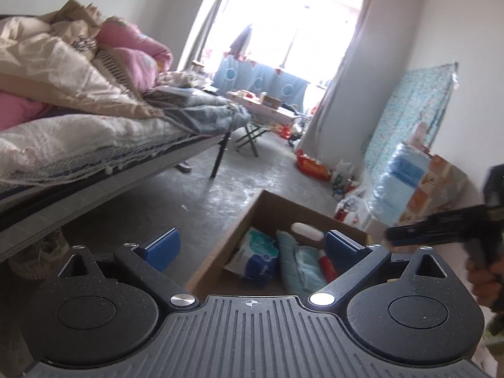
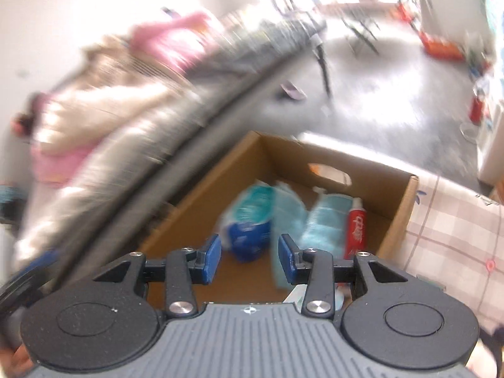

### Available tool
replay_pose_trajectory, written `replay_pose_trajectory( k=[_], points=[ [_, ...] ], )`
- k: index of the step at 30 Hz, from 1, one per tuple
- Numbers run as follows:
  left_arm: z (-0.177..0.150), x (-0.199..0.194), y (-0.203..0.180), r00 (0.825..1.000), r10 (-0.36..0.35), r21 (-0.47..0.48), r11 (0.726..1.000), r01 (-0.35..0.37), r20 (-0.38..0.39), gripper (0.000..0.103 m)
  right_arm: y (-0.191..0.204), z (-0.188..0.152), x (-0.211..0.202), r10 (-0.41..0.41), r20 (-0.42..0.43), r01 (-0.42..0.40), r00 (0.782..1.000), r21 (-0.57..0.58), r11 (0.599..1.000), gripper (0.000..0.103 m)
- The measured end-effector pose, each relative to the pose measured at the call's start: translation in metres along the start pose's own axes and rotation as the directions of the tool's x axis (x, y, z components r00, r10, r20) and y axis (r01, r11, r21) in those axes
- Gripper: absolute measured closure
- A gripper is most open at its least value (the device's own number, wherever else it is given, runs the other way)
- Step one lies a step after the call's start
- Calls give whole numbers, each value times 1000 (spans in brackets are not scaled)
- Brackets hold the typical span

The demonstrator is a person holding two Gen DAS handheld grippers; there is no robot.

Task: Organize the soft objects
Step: 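Withdraw both tools from the box back toward the items on the bed, then grasp the blue bandage box with the left tool while the right tool grasps the pink sponge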

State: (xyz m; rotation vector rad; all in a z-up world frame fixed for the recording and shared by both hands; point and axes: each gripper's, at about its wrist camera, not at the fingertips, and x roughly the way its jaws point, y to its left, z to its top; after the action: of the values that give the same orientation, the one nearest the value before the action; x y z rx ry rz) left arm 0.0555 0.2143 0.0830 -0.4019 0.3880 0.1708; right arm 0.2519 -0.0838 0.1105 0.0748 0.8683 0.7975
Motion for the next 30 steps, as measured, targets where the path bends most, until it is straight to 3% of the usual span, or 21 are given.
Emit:
replay_pose_trajectory(
  k=[5, 9, 10, 11, 12, 15, 19, 25, 27, 30],
  points=[
    [-4, -15, -41, 996, -94, 83, 992, 95, -13, 0, -4, -64, -107, 50, 175, -56, 983, 31, 998, 60],
    [-15, -18, -82, 978, -199, 149, 967, 207, -70, 0, -20, -127, -161, -57, 279, 22, 959, 127, 992, 59],
    [-18, -18, -93, 970, -224, 166, 957, 237, -92, 0, -26, -143, -173, -102, 300, 55, 949, 159, 986, 54],
    [-23, -18, -106, 962, -249, 184, 946, 267, -115, 0, -32, -158, -181, -152, 319, 94, 935, 190, 977, 21],
    [-28, -17, -117, 953, -268, 202, 935, 292, -138, 0, -40, -174, -190, -209, 354, 134, 911, 225, 965, 6],
    [-46, -15, -151, 930, -306, 257, 900, 353, -205, 0, -46, -222, -212, -346, 446, 242, 825, 274, 931, 0],
    [-79, -6, -192, 888, -341, 298, 852, 431, -310, 0, -55, -271, -222, -517, 451, 375, 728, 369, 850, 0],
    [-133, 9, -256, 796, -370, 351, 751, 560, -478, 0, -82, -318, -230, -630, 417, 416, 655, 498, 761, 0],
    [-148, 13, -280, 767, -367, 371, 713, 595, -526, 0, -94, -341, -244, -640, 417, 412, 645, 516, 751, 0],
    [-167, 25, -315, 730, -357, 389, 666, 636, -583, 0, -105, -355, -242, -640, 400, 422, 656, 509, 750, 0]
  ],
)
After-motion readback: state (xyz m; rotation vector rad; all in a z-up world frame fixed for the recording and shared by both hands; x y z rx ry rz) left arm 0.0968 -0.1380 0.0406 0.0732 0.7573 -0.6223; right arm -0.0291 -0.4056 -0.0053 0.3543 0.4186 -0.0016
